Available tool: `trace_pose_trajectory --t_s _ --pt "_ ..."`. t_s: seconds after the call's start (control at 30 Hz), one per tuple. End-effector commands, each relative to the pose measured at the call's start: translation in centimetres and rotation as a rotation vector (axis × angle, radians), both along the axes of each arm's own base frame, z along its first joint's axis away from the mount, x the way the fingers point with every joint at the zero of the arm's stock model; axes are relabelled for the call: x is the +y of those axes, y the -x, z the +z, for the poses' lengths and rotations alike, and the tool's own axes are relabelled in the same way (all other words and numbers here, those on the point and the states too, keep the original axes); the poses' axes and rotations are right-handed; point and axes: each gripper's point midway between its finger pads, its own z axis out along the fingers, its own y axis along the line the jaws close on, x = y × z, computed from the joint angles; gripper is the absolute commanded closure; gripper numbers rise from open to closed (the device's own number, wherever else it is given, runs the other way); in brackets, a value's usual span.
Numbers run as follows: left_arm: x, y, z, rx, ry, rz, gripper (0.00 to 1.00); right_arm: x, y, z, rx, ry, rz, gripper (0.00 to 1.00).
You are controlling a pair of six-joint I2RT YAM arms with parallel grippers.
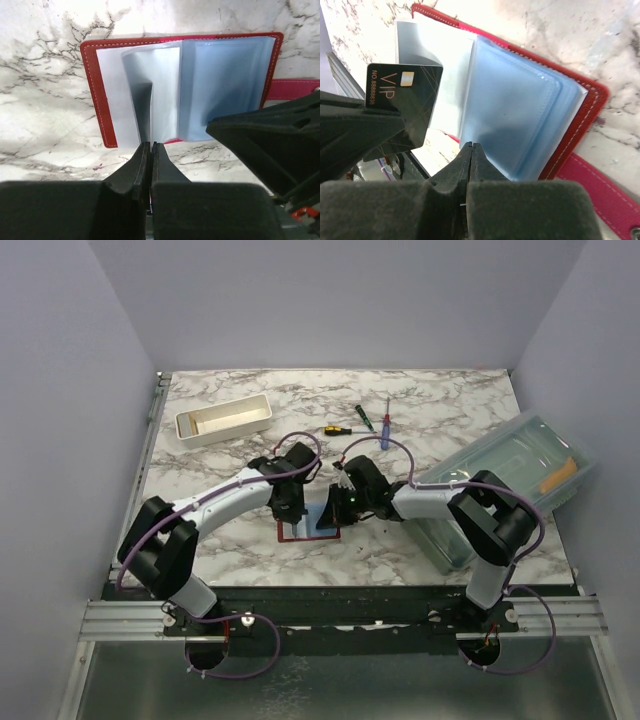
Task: Put the credit cards into the card holder
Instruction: Insert the credit card into the card holder.
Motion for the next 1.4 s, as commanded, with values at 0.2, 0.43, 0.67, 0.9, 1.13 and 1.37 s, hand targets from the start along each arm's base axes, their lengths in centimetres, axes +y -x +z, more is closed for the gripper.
trace_pose_trajectory --t_s 0.2,0.43,0.67,0.9,1.13,1.37 --pt "-1.8 -0.2 2.4 0.0 0.498 -0.15 1.0 -0.8 0.3 -1.9 0.022 0.0 0.045 1.0" --pt "-1.6 0.0 2.5 -0.02 0.628 -0.216 1.0 -0.7 0.3 -2.3 0.032 0.005 0.052 1.0" --pt "-0.7 -0.6 1.3 0.014 0.632 -0.186 1.0 -0.7 0.2 -2.0 0.024 0.003 0.049 1.0" --pt "-0.1 -0.7 -0.5 0.063 0.602 -0.146 1.0 -0.8 0.2 -2.2 0.026 0.008 0.047 1.0" --pt "-0.2 -0.8 -1.1 0.08 0.604 -0.15 1.0 -0.7 0.1 -2.0 0.02 0.005 0.046 1.0" --pt "-0.5 -0.9 -0.9 0.072 0.627 -0.165 1.0 -0.7 0.2 -2.0 0.024 -0.001 0.049 1.0"
